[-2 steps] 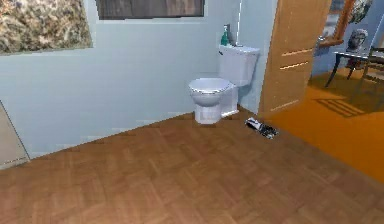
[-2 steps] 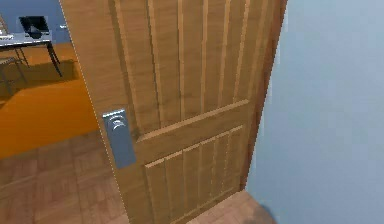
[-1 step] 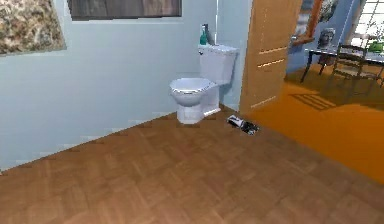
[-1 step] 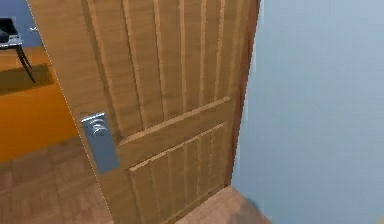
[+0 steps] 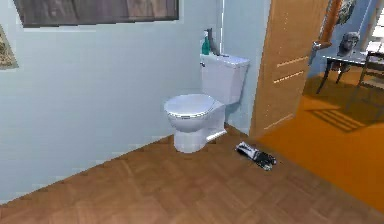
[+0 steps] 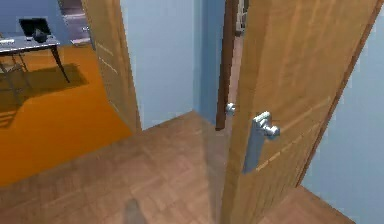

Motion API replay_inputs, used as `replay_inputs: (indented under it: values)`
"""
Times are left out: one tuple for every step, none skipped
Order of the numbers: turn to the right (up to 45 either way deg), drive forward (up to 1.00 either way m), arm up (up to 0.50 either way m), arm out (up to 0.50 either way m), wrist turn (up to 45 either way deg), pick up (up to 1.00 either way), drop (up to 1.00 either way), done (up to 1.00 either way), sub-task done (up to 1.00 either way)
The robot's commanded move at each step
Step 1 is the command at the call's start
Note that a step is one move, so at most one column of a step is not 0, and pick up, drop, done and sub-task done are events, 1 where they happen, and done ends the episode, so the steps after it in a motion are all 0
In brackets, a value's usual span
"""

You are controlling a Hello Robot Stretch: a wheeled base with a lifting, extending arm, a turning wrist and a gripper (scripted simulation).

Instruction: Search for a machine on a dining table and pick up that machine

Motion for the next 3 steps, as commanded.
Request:
replay_inputs:
  values:
    - [45.0,0.0,0.0,0.0,0.0,0.0,0.0,0.0,0.0]
    - [6.0,0.0,0.0,0.0,0.0,0.0,0.0,0.0,0.0]
    - [0.0,1.0,0.0,0.0,0.0,0.0,0.0,0.0,0.0]
